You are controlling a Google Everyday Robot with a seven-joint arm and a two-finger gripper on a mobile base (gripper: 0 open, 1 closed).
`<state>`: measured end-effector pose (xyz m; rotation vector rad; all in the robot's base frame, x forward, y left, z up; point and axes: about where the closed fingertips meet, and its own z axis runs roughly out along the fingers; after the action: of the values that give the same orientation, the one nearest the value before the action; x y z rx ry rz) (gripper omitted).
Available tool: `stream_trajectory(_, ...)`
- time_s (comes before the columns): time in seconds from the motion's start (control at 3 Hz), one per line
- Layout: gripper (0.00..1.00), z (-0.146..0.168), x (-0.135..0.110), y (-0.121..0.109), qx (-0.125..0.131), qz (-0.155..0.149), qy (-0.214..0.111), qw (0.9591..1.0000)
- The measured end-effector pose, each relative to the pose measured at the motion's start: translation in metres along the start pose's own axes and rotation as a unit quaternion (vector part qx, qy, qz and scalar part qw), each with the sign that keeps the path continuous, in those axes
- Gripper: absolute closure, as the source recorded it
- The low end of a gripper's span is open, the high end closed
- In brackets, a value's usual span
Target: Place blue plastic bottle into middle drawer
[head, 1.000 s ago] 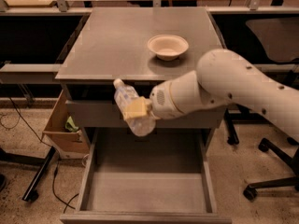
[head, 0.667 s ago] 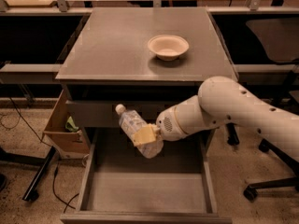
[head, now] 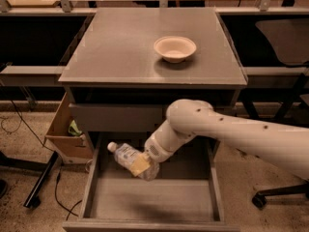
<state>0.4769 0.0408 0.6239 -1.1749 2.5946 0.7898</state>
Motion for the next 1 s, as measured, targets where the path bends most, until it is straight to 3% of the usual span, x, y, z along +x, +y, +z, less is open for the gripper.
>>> stream_trajectory(0.33, 1.00, 0.056, -0.004, -0.018, 0.024, -0.022, 0.064, 0.9974)
stream_trajectory(0.67, 1.00, 0.096, -0.015, -0.049, 0.054, -0.001, 0.107, 0.9927)
stream_trajectory(1.0, 1.00, 0.111, -0.020, -0.081, 0.083, 0.046, 0.116, 0.9888)
